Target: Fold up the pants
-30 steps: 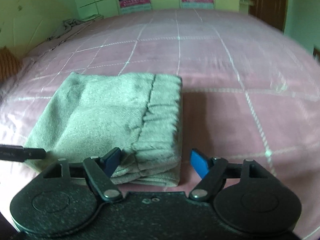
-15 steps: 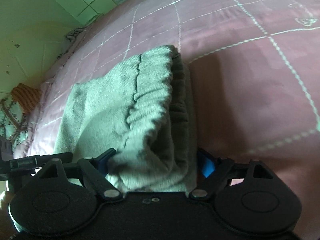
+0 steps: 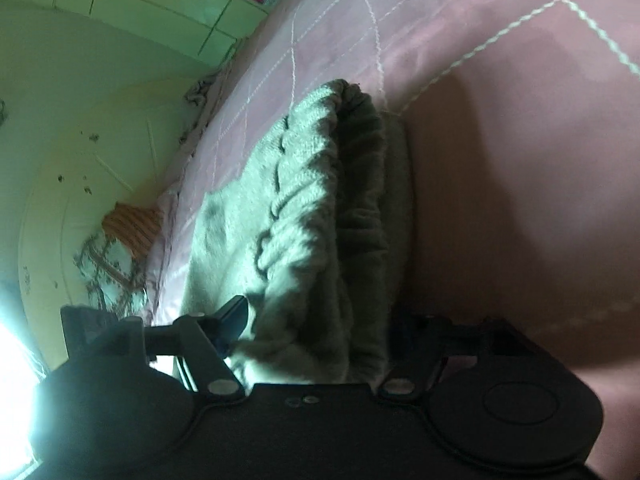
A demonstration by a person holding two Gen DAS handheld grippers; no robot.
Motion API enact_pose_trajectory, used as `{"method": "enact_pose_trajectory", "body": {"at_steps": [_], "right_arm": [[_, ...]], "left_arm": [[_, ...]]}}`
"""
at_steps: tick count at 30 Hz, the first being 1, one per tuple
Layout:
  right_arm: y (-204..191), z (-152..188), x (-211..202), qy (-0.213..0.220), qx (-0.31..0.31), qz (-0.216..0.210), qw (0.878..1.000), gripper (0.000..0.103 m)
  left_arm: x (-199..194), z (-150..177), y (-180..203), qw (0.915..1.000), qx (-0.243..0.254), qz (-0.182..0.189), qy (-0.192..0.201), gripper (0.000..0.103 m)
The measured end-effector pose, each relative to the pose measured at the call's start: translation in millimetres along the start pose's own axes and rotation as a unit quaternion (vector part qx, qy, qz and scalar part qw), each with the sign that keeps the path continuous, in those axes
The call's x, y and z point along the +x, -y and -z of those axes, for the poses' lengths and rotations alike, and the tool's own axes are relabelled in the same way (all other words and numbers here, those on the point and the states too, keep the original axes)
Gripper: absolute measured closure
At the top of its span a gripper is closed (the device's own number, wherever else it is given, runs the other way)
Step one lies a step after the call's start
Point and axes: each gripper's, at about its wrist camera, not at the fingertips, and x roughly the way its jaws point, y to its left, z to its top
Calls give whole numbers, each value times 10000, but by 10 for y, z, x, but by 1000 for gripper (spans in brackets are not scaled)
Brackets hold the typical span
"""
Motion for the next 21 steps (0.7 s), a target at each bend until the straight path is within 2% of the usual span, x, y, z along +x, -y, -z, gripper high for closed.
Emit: {"method": "enact_pose_trajectory", "body": {"at_steps": [1, 2, 4, 5, 6, 8, 9, 11, 12, 13, 16, 19, 21], "right_arm": [[-26, -12, 39, 45, -59, 51, 10000, 40], [-73, -5, 69, 104, -153, 186, 9997, 44], [-164, 40, 61, 215, -256, 449, 9984, 52], [-213, 67, 38, 259, -308, 544, 9977, 53], [-274, 105, 10, 307, -419, 608, 9968, 55], [-388, 180, -73, 417, -631, 585, 9954, 56], [-372, 191, -92, 436, -613, 541, 9957, 56], [-320, 190, -24, 375, -557, 732, 9951, 56], [-297, 176, 6, 379, -442, 781, 9952, 56], [-297, 171, -13, 418, -322, 774, 9956, 56], [-438, 165, -86, 490, -461, 716, 9952, 58], [-507, 133, -173, 575, -452, 504, 9960, 59], [-586, 114, -193, 645, -479, 403, 9959, 60]], "left_arm": [[-10, 16, 36, 10000, 50, -78, 21, 13], [-23, 37, 81, 9998, 129, -163, 46, 17], [-73, 69, 137, 9989, 268, -366, 96, 31], [-108, 69, 123, 9990, 226, -371, 128, 39], [-135, 60, 83, 9991, 120, -364, 163, 42], [-142, 57, -29, 9993, -135, -286, 210, 45], [-125, 69, -50, 9992, -163, -292, 232, 45], [-128, 72, 7, 9987, -98, -426, 268, 45], [-161, 69, 47, 9985, -63, -458, 308, 48], [-204, 73, 80, 9981, -5, -485, 368, 56], [-321, 45, 79, 9978, -44, -438, 492, 70], [-417, 16, 111, 9973, -64, -411, 599, 76], [-482, -5, 167, 9971, -6, -388, 662, 77]]}}
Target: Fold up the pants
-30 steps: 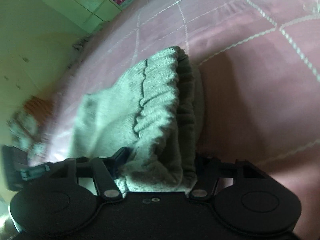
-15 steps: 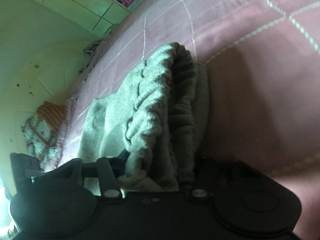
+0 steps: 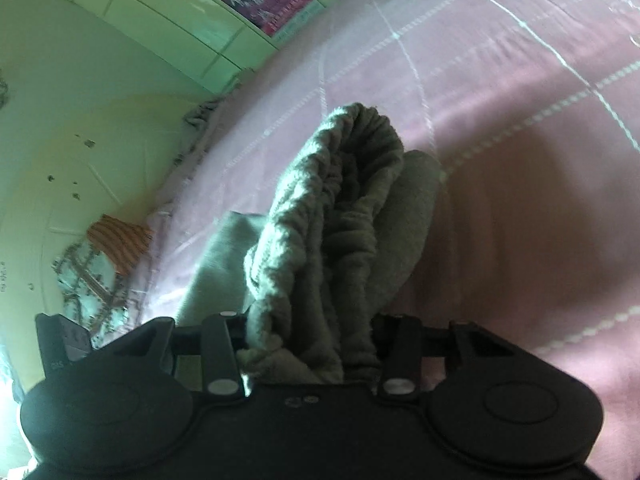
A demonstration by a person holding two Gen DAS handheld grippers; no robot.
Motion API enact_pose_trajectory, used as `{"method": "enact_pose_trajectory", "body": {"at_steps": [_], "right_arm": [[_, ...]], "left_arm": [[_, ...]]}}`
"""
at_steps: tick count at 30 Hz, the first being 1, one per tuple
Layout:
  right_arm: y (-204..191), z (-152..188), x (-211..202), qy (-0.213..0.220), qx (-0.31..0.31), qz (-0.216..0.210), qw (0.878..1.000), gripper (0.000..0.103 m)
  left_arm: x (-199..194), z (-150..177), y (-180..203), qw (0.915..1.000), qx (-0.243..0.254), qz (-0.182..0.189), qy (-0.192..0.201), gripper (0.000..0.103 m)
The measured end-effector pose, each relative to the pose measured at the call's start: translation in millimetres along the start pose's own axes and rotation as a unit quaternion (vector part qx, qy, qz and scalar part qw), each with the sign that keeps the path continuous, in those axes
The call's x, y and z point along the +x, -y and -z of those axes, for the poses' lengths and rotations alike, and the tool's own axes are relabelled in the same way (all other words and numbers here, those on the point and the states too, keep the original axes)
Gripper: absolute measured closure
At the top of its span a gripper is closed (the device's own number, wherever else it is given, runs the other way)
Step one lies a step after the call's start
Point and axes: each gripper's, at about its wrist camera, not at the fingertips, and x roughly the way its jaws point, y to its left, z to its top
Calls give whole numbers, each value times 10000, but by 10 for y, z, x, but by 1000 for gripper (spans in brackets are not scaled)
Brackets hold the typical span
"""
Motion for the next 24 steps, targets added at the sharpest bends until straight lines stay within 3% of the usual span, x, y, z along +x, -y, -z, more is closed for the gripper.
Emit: {"method": "enact_pose_trajectory", "body": {"at_steps": [6, 12, 19, 24], "right_arm": [[-290, -246, -138, 216, -258, -406, 9986, 60], [-602, -719, -202, 508, -647, -677, 9943, 60], [-682, -1276, 102, 823, -718, -757, 9911, 60], [-439, -1482, 552, 804, -536, -516, 9940, 60]], "left_arm": [[-201, -322, 202, 9993, 55, 86, 346, 77], [-347, -945, 321, 9962, 141, 29, 861, 77], [-83, -1594, 418, 9923, 375, -385, 1118, 77], [334, -1680, 362, 9898, 643, -870, 932, 77]]}}
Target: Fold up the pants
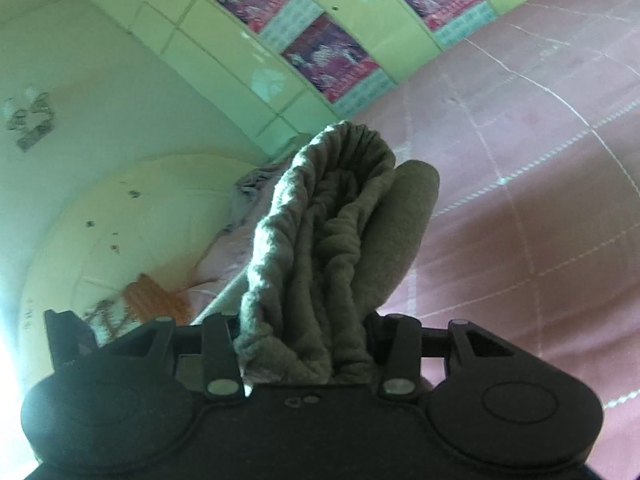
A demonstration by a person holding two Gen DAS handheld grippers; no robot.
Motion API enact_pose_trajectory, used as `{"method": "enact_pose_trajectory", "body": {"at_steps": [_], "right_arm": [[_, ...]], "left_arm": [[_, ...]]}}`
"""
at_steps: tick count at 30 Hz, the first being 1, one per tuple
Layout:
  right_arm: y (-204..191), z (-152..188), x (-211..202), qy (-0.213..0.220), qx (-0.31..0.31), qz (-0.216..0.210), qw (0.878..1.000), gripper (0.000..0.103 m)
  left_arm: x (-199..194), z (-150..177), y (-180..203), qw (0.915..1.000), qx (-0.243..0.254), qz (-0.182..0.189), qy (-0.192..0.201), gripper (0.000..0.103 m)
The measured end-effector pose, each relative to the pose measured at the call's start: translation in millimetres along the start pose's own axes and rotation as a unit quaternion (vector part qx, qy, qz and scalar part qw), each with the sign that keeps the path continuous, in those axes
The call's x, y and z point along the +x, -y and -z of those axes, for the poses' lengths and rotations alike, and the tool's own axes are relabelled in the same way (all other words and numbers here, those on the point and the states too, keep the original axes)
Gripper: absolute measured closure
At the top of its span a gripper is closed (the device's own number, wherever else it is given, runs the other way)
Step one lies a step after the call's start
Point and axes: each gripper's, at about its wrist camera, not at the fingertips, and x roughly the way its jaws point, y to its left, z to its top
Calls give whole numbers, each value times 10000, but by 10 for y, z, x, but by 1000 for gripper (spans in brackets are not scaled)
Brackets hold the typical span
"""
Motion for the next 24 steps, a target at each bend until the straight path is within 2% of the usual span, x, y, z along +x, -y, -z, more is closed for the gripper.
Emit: {"method": "enact_pose_trajectory", "body": {"at_steps": [3, 4, 5, 6, 7, 8, 11, 13, 14, 16, 18, 20, 22, 24], "right_arm": [[248, 86, 268, -196, 258, 279, 9991, 58], [354, 140, 351, -320, 308, 431, 9981, 57], [445, 209, 408, -445, 350, 646, 9963, 56], [534, 275, 468, -578, 402, 889, 9935, 51], [612, 348, 521, -715, 441, 1144, 9899, 42], [671, 407, 534, -747, 457, 1359, 9868, 38], [769, 519, 363, -524, 328, 1572, 9856, 31], [657, 493, 302, -497, -31, 1844, 9816, 31], [549, 481, 272, -437, -291, 2010, 9782, 31], [272, 462, 163, -104, -839, 2332, 9687, 29], [37, 451, 65, 192, -1225, 2343, 9642, 30], [-223, 483, 69, 272, -1621, 2162, 9624, 36], [-405, 605, 158, 233, -1942, 2083, 9583, 46], [-454, 755, 285, -62, -2113, 2128, 9539, 59]], "left_arm": [[374, 189, 23, 9981, 233, -397, -417, 71], [445, 277, 36, 9960, 359, -591, -565, 63], [505, 375, 44, 9934, 508, -800, -648, 45], [540, 469, 43, 9905, 629, -1005, -693, 34], [534, 539, 50, 9891, 691, -1117, -672, 15], [523, 582, 39, 9885, 702, -1183, -634, 4], [408, 588, -101, 9909, 387, -1049, -754, 3], [265, 535, -137, 9895, 194, -1275, -656, 3], [163, 528, -145, 9891, 177, -1382, -483, 3], [-50, 499, -34, 9912, 285, -1284, -154, 3], [-123, 497, 133, 9919, 606, -1100, -159, 3], [-84, 573, 318, 9892, 956, -1054, -342, 3], [38, 689, 409, 9855, 1094, -1118, -662, 3], [145, 807, 413, 9834, 1074, -1186, -860, 2]]}}
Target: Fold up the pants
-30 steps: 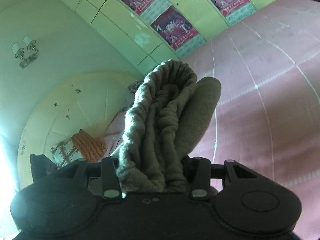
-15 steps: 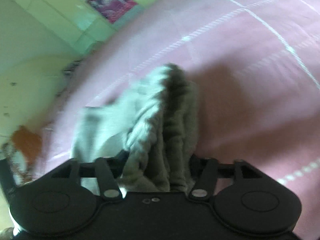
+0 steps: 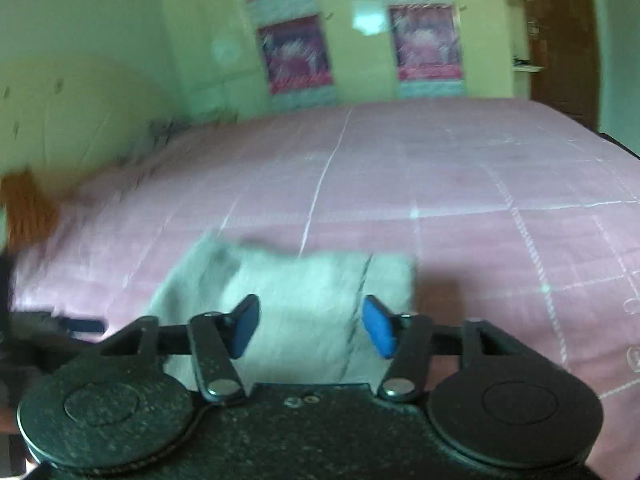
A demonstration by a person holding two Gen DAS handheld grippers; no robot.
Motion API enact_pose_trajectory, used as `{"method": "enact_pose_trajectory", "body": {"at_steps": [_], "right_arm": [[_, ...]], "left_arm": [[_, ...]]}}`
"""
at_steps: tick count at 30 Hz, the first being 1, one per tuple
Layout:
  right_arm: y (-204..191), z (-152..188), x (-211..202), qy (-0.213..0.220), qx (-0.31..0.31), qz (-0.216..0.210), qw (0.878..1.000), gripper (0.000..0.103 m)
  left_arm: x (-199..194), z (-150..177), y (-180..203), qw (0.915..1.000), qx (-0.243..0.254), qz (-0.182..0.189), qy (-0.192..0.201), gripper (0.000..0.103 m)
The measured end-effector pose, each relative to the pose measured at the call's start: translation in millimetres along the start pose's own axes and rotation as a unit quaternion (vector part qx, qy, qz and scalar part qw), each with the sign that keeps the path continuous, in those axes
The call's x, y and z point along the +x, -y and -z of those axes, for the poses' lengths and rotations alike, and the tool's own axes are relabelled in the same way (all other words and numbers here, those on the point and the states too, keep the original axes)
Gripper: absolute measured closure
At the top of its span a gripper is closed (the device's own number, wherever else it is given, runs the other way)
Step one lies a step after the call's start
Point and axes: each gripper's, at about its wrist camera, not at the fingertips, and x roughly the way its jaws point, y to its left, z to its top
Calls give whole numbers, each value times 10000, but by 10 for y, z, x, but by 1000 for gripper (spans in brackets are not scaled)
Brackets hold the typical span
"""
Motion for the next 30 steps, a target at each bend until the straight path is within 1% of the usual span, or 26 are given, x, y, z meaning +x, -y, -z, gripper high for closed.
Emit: {"method": "enact_pose_trajectory", "body": {"at_steps": [1, 2, 3, 4, 5, 7, 10, 11, 13, 14, 15, 16, 17, 20, 22, 24, 25, 27, 28, 30], "right_arm": [[6, 81, 79, -247, -24, 37, 9997, 60], [49, 170, 168, -491, 4, 133, 9987, 62], [96, 236, 214, -620, -24, 237, 9978, 70], [156, 331, 274, -691, -136, 432, 9966, 72], [212, 381, 280, -681, -165, 507, 9963, 72], [276, 354, 285, -696, -5, 453, 9965, 72], [181, 301, 325, -841, -249, 524, 9948, 71], [200, 312, 288, -859, -188, 486, 9949, 71], [213, 203, 235, -770, 83, 333, 9964, 71], [215, 145, 178, -592, 176, 212, 9979, 70], [194, 72, 130, -422, 179, 170, 9988, 70], [147, -26, 136, -276, 79, 195, 9994, 69], [114, -101, 189, -235, -9, 224, 9995, 69], [34, -331, 455, -204, -180, 349, 9990, 70], [34, -447, 652, -162, -176, 456, 9987, 70], [87, -486, 822, -185, -154, 526, 9983, 69], [125, -469, 938, -286, -144, 596, 9977, 70], [195, -360, 1139, -520, -250, 795, 9952, 68], [234, -283, 1199, -556, -327, 838, 9944, 65], [290, -200, 1225, -420, -327, 901, 9945, 61]], "left_arm": [[10, 42, -3, 9999, -98, -2, 38, 0], [1, 83, -27, 9997, -230, 72, 52, 0], [25, 84, -73, 9992, -350, 187, 11, 0], [26, 75, -82, 9990, -392, 204, -33, 0], [11, 65, -72, 9992, -357, 170, -46, 0], [25, 22, -42, 9997, -179, 85, -106, 0], [5, -64, 35, 9993, -54, -2, -366, 0], [-33, -107, 36, 9994, -12, -73, -336, 0], [-129, -197, 8, 9999, -119, -76, 72, 0], [-169, -261, -25, 9994, -240, -22, 256, 0], [-161, -331, -49, 9988, -336, 15, 350, 0], [-105, -430, -60, 9987, -371, -8, 336, 0], [-35, -521, -66, 9989, -371, -100, 273, 0], [212, -736, -68, 9985, -326, -383, 236, 0], [420, -837, -29, 9987, -207, -461, 114, 0], [648, -900, -34, 9984, -154, -547, -57, 0], [733, -919, -71, 9986, -270, -445, -58, 0], [817, -944, -206, 9972, -723, -203, -5, 0], [887, -961, -282, 9951, -981, -92, -98, 0], [979, -977, -374, 9912, -1295, 86, -278, 0]]}}
